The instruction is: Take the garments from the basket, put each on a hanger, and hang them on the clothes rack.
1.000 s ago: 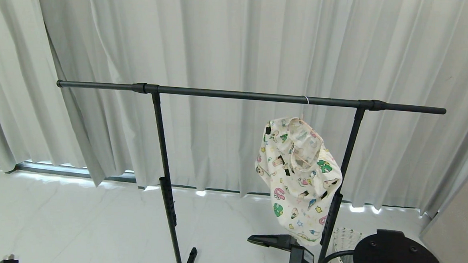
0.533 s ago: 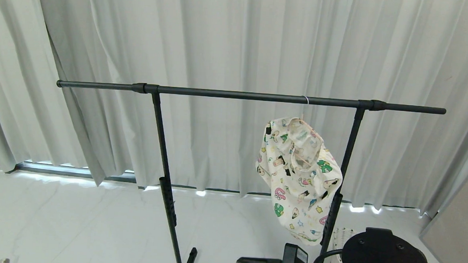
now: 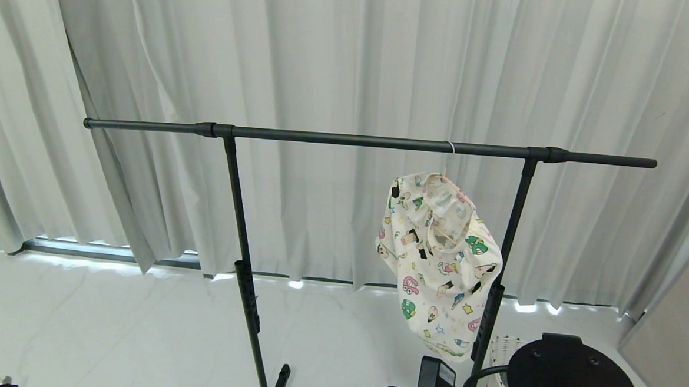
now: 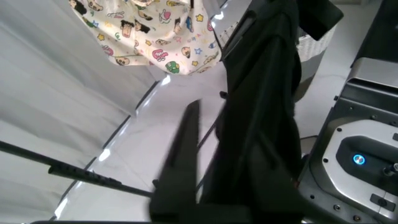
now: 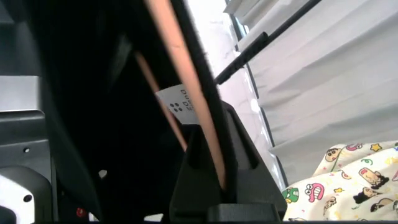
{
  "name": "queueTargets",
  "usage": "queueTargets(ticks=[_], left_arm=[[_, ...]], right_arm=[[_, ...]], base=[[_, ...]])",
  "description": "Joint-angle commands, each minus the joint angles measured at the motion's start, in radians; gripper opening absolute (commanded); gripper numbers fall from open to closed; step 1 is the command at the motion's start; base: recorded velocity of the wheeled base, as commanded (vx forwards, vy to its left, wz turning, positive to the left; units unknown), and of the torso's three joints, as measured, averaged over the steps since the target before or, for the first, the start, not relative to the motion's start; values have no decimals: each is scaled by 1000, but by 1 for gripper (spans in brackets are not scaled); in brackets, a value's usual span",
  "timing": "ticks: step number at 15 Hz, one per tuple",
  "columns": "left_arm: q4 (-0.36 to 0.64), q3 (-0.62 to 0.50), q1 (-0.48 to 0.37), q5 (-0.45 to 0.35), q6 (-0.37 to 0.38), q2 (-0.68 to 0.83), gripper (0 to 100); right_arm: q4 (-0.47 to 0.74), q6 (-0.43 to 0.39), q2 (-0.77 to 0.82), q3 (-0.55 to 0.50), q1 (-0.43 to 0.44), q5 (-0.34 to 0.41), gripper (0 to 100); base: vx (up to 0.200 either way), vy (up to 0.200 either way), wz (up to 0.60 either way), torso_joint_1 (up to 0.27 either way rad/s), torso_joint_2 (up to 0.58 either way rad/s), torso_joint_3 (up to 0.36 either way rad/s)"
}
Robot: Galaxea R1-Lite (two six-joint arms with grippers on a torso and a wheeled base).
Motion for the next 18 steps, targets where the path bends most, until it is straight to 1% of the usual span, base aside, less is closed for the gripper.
queueTargets(ticks=[1,5,6,7,9,10,11,12,13,14,15,16,17,18], left_arm=[[0,3,3,3,-2,-1,100],[-1,-5,18,21,-4,-15,100],[-11,-25,18,26,-4,-18,100],[-26,-39,27,27,-2,-18,100],[-29,-32,62,39,-2,-23,100],[-29,-14,89,44,-2,-30,100],[-29,15,155,44,-2,-30,100],[-29,41,216,44,-2,-30,100],[-29,63,273,41,-6,-32,100],[-29,76,296,38,-7,-35,100],[-29,90,296,29,-7,-44,100],[-29,112,294,7,-1,-53,100],[-29,149,291,-57,24,-72,100],[-29,164,293,-82,41,-73,100]], right_arm=[[-1,-2,-21,6,-11,0,0],[5,-16,-80,71,-113,-3,0],[11,-30,-106,106,-176,-3,0],[25,-32,-126,117,-217,-3,0],[82,-30,-164,103,-287,-3,0],[144,-30,-195,75,-324,0,0],[299,-25,-251,5,-364,3,0],[421,-18,-285,-55,-384,19,0],[540,-2,-316,-122,-409,59,0],[631,10,-334,-173,-426,77,0],[672,30,-342,-202,-430,80,0],[675,50,-342,-211,-430,80,0],[677,68,-345,-222,-430,96,0],[677,67,-351,-222,-429,112,0]], base=[[0,0,0,0,0,0],[0,0,0,0,0,0],[0,0,0,0,0,0],[0,0,0,0,0,0],[0,0,0,0,0,0],[0,0,0,0,0,0],[0,0,0,0,0,0],[0,0,0,0,0,0],[0,0,0,0,0,0],[0,0,0,0,0,0],[0,0,0,0,0,0],[0,0,0,0,0,0],[0,0,0,0,0,0],[0,0,0,0,0,0]])
